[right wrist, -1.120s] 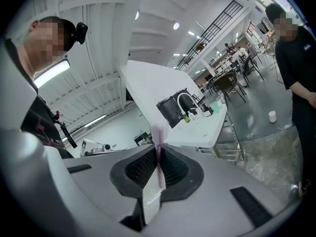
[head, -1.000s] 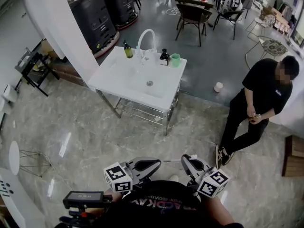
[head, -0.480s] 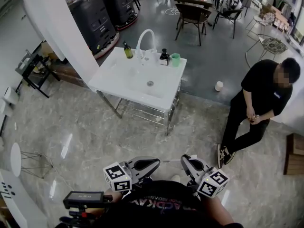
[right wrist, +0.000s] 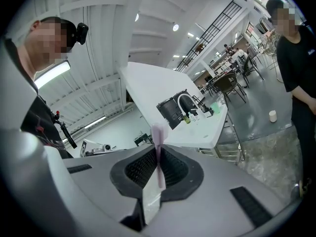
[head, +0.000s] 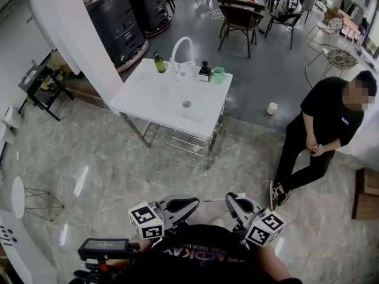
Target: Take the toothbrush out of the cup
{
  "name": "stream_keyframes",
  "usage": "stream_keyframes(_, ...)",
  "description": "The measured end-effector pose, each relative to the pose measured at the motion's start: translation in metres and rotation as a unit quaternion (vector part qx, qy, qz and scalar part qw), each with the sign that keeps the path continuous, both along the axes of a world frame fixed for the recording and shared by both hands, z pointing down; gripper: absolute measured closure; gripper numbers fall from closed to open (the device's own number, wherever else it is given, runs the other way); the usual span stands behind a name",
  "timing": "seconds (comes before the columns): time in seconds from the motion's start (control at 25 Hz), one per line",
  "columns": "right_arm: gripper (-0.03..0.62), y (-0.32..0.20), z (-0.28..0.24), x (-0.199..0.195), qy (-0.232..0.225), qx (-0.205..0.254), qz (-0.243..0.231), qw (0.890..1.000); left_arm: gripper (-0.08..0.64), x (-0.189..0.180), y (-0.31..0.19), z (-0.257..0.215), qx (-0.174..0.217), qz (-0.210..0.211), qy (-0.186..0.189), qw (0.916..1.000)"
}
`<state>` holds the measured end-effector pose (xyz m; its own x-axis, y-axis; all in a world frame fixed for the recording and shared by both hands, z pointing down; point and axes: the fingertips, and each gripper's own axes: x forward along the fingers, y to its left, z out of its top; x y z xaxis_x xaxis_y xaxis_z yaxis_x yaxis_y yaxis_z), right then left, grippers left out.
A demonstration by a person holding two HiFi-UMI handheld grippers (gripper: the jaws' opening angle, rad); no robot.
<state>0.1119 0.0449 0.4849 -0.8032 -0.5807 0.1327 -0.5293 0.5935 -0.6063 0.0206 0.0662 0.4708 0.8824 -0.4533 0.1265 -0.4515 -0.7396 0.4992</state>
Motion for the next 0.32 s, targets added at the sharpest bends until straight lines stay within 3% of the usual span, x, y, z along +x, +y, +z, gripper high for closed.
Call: stream_keyframes(0.32,0.566,-0.0027,-0.0016,0.0009,0.003,-0.001,-0.001,1.000,0.552,0.0008,-0.0028,-0.0027,-0.001,-0.003,0.002,1.0000)
